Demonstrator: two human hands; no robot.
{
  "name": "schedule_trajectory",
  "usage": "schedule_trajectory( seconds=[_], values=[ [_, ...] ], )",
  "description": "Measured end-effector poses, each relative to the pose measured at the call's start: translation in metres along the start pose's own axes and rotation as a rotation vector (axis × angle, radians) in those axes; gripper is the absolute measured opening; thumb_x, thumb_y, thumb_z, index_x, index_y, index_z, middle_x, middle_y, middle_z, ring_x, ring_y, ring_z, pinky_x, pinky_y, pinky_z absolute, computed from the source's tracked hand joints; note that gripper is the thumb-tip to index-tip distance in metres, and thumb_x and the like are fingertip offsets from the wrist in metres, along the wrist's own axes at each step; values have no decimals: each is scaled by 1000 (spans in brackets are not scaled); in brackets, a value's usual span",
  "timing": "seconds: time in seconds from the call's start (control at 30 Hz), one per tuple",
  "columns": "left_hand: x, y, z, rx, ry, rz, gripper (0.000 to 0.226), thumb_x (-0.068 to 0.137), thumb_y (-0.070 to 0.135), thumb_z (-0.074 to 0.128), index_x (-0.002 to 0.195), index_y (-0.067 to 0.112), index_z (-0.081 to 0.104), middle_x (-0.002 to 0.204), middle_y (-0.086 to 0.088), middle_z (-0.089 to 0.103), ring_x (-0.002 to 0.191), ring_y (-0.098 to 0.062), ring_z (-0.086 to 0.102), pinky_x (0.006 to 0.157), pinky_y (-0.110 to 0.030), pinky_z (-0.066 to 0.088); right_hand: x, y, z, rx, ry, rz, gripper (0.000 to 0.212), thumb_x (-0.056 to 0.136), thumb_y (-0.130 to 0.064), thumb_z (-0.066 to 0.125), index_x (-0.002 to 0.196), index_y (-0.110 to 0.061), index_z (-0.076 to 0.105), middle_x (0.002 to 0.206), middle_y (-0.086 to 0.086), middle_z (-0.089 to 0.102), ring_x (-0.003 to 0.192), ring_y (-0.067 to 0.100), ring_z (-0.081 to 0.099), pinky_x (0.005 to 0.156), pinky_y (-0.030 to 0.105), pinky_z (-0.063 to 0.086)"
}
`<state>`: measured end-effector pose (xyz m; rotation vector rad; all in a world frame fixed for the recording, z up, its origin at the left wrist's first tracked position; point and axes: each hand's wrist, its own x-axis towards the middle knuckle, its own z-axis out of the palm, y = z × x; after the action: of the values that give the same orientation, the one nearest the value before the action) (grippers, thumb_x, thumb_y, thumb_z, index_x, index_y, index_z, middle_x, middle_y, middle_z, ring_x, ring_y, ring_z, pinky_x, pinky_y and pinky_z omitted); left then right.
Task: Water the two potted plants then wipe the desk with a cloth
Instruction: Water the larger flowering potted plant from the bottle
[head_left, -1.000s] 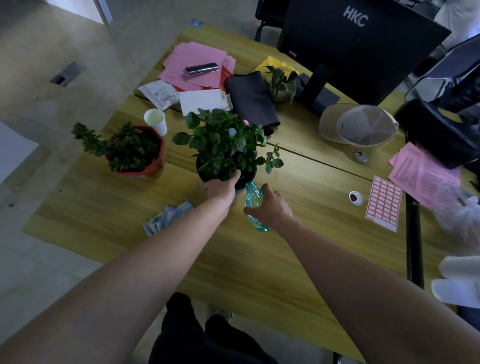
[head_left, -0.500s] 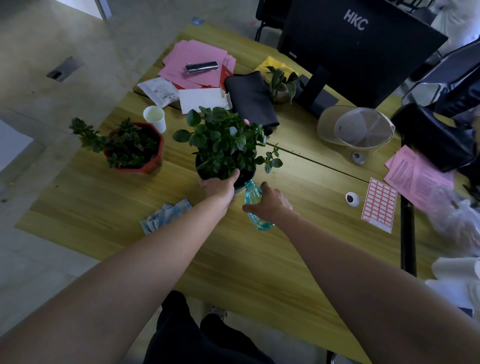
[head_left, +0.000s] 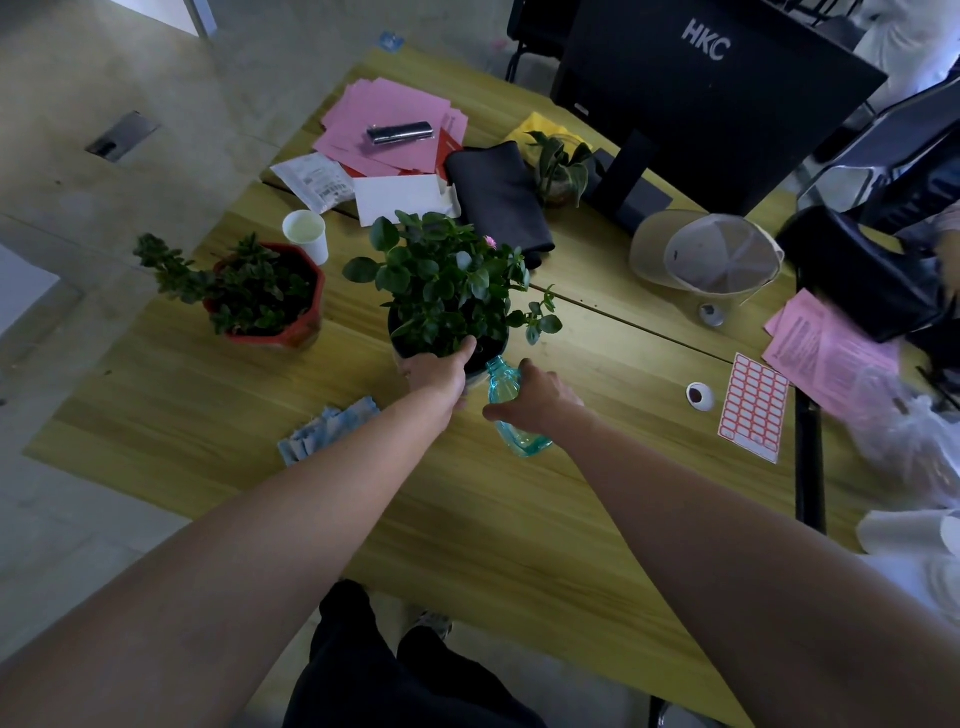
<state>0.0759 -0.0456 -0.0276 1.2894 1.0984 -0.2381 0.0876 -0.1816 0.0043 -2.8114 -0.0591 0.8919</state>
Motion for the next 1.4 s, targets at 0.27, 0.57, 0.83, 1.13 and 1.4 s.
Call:
schedule_trajectory(
  seconds=[0.27, 0.57, 0.83, 1.13, 1.4],
  values=[
    [-1, -1, -1, 15, 3, 19, 94, 75, 58, 76, 138, 8, 29, 118, -14, 64, 85, -28, 71, 51, -28, 50, 0, -2, -6, -44, -16, -10, 77, 76, -58, 75, 132, -15, 44, 117, 10, 59, 93, 27, 56, 76, 39, 51],
    [-1, 0, -1, -7, -9, 23, 92, 75, 56, 77, 136, 8, 28, 114, -15, 65, 89, -28, 71, 52, -27, 51, -1, -5, -9, -61, -26, 4, 77, 75, -58, 75, 132, -16, 44, 116, 9, 58, 95, 27, 57, 76, 39, 49],
    [-2, -1, -2, -6, -14, 30, 91, 76, 55, 77, 137, 7, 28, 112, -15, 66, 87, -27, 71, 55, -28, 53, -2, -6, -10, -64, -25, 5, 76, 76, -58, 75, 131, -16, 45, 110, 7, 57, 94, 27, 57, 77, 39, 51],
    [-4, 1, -3, -14, -14, 23, 90, 77, 53, 77, 138, 7, 28, 113, -15, 65, 88, -27, 71, 58, -29, 57, -2, -6, -9, -62, -25, 11, 77, 75, -58, 75, 131, -16, 44, 114, 9, 58, 96, 27, 58, 77, 39, 50],
    [-7, 3, -2, -33, -15, 9, 88, 78, 51, 78, 137, 7, 27, 108, -15, 65, 92, -30, 71, 69, -34, 61, -1, -6, -10, -54, -29, 14, 76, 76, -58, 76, 130, -15, 45, 103, 5, 52, 92, 26, 56, 76, 38, 50]
  ],
)
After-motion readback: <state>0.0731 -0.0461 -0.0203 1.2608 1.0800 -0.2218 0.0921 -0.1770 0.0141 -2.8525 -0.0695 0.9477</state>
